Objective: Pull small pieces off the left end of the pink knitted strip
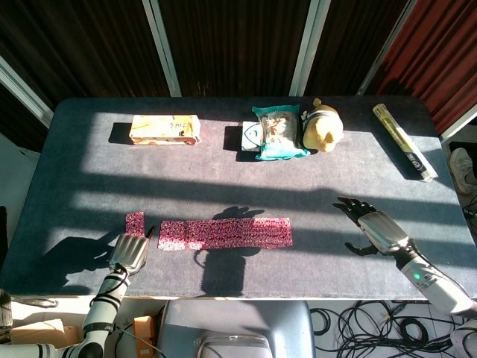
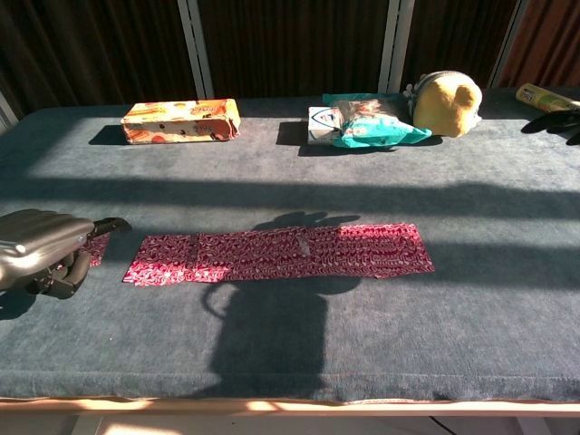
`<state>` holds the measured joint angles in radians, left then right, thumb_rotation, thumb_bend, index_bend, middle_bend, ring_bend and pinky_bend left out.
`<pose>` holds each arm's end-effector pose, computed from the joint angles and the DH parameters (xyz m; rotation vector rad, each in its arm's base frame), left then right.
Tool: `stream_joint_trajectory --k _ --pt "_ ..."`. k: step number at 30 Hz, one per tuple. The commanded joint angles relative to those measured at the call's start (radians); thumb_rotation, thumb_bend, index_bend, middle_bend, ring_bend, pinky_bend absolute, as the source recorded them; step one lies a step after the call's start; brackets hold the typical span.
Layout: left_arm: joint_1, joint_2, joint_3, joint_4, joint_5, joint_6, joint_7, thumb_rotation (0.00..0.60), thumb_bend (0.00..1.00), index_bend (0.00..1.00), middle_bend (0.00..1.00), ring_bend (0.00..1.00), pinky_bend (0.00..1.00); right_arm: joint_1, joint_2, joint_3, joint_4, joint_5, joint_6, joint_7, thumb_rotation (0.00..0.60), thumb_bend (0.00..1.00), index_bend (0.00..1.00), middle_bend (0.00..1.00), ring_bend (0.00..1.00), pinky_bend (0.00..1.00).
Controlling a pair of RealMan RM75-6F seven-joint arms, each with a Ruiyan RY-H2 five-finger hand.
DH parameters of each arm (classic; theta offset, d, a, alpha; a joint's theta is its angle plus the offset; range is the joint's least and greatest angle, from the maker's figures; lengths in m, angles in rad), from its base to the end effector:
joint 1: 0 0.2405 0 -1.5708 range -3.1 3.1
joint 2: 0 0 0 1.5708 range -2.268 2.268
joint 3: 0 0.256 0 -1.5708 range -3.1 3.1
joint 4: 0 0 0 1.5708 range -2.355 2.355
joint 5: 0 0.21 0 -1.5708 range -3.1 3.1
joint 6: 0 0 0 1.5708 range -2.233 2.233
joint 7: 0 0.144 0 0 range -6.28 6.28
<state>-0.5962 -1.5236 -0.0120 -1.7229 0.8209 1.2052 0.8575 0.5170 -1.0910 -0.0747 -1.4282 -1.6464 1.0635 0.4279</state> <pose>-0.2072 0.2635 -0.0159 -1.8133 -0.9018 -0.4410 -0.2844 -0.2818 0.1180 1.9088 -1.1205 0.8795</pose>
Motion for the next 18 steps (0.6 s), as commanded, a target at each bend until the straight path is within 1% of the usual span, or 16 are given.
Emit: stream_joint_trajectory --k 1,7,18 --pt "-0.014 -0.024 0.007 -0.006 -0.017 -0.006 0.034 0.600 0.98 0.11 1.00 1.00 1.00 0.000 -0.002 0.000 0.002 -0.001 0.000 0.001 0.600 0.26 0.00 0.00 0.00 0.13" --pt "-0.044 -0.074 0.008 0.004 -0.081 0.004 0.132 0.600 0.98 0.11 1.00 1.00 1.00 0.001 -0.008 -0.001 0.013 0.003 -0.008 0.006 0.600 0.26 0.00 0.00 0.00 0.13" --pt "-0.065 -0.112 0.025 0.033 -0.144 0.024 0.210 0.600 0.98 0.11 1.00 1.00 1.00 -0.004 -0.005 -0.005 0.034 -0.003 0.002 0.038 0.600 0.26 0.00 0.00 0.00 0.13"
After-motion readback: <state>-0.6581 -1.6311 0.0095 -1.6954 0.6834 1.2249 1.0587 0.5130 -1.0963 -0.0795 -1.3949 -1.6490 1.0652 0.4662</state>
